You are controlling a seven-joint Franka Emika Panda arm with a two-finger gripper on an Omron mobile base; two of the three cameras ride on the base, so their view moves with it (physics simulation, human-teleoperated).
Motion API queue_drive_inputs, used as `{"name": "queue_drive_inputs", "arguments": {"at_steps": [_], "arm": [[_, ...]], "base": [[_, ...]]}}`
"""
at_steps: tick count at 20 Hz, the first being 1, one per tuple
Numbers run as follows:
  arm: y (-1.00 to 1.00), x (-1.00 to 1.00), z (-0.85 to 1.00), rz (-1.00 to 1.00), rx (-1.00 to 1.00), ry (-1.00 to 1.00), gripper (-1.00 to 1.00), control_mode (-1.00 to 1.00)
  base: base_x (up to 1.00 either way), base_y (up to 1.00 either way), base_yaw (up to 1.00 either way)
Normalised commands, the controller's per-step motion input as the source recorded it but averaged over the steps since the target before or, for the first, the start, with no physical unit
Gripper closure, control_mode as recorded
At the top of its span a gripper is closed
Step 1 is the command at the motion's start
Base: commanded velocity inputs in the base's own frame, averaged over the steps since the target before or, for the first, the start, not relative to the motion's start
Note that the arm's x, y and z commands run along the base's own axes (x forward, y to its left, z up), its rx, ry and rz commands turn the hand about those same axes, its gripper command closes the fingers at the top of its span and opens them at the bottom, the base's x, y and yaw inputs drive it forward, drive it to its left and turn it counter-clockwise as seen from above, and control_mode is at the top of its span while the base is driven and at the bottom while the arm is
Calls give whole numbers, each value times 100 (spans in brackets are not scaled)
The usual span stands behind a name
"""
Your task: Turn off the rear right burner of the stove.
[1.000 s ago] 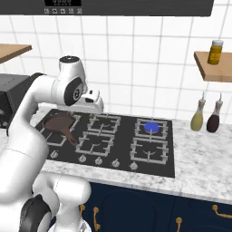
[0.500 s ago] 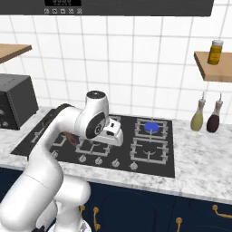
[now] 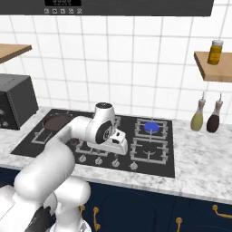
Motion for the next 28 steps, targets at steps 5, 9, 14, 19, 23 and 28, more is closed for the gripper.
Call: {"name": "queue_drive_inputs", "arguments": {"at_steps": [5, 9, 14, 19, 23, 28], "arm": [[-10, 33, -47, 0, 1, 0, -100, -100], [-15, 20, -39, 0, 6, 0, -100, -100], [-2, 2, -30, 0, 2, -5, -100, -100], [0, 2, -29, 0, 0, -11, -100, -100], [0, 0, -29, 0, 0, -13, -100, -100], [4, 4, -29, 0, 0, -4, -100, -100]], "base": [[0, 0, 0], [0, 0, 0], [0, 0, 0], [0, 0, 0], [0, 0, 0], [0, 0, 0]]}}
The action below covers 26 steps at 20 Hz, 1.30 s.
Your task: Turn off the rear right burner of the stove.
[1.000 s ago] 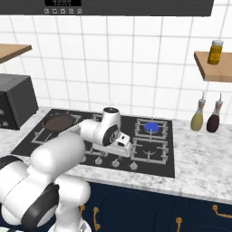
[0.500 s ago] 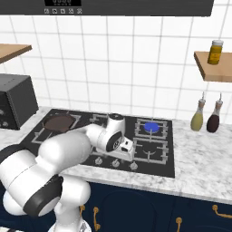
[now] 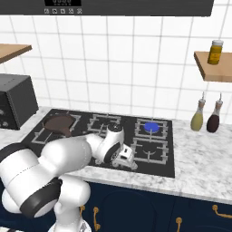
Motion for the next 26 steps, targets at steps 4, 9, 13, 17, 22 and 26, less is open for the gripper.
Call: {"name": "queue_drive_inputs", "arguments": {"at_steps": [4, 9, 13, 17, 22, 26], "arm": [[0, 18, -9, 0, 0, 0, -100, -100], [-13, 7, 0, 1, 0, 0, -100, -100], [-17, 4, 0, 0, 0, 0, -100, -100], [0, 3, 0, 0, 0, 0, -100, -100], [2, 2, 0, 0, 0, 0, -100, -100], [0, 0, 0, 0, 0, 0, 100, -100]], "base": [[0, 0, 0], [0, 0, 0], [0, 0, 0], [0, 0, 0], [0, 0, 0], [0, 0, 0]]}}
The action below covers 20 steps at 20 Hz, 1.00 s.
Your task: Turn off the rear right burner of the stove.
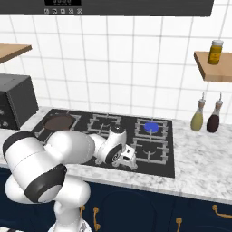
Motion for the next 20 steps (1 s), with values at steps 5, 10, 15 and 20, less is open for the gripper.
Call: {"name": "queue_drive_inputs", "arguments": {"at_steps": [5, 10, 15, 20], "arm": [[2, 0, 0, -10, 0, 0, 100, -100], [13, 0, -1, -31, 0, 0, 100, -100], [17, 0, -5, -55, 0, 0, 100, -100], [9, 0, -11, -68, 0, 5, 100, -100]], "base": [[0, 0, 0], [0, 0, 0], [0, 0, 0], [0, 0, 0]]}}
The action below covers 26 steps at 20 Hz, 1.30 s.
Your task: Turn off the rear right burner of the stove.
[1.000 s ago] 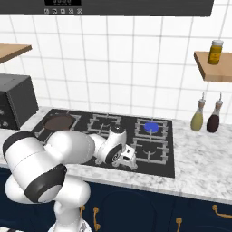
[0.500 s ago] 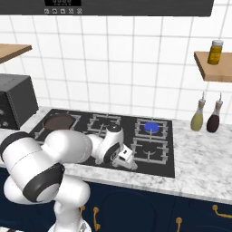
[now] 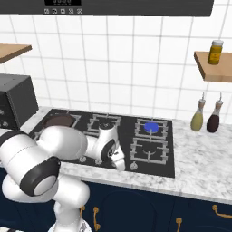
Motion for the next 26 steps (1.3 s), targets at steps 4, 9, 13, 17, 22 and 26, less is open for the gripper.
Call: {"name": "queue_drive_inputs", "arguments": {"at_steps": [4, 9, 13, 17, 22, 26], "arm": [[0, 0, -9, -74, 0, 10, 100, -100], [0, -13, -5, -78, 2, 11, 100, -100], [0, -34, -5, -79, 6, 11, 100, -100], [-4, -51, -6, -85, 11, 8, 100, -100], [0, -42, 0, -90, 14, 6, 100, -100], [0, -34, -1, -93, 15, 2, 100, -100]], "base": [[0, 0, 0], [0, 0, 0], [0, 0, 0], [0, 0, 0], [0, 0, 0], [0, 0, 0]]}}
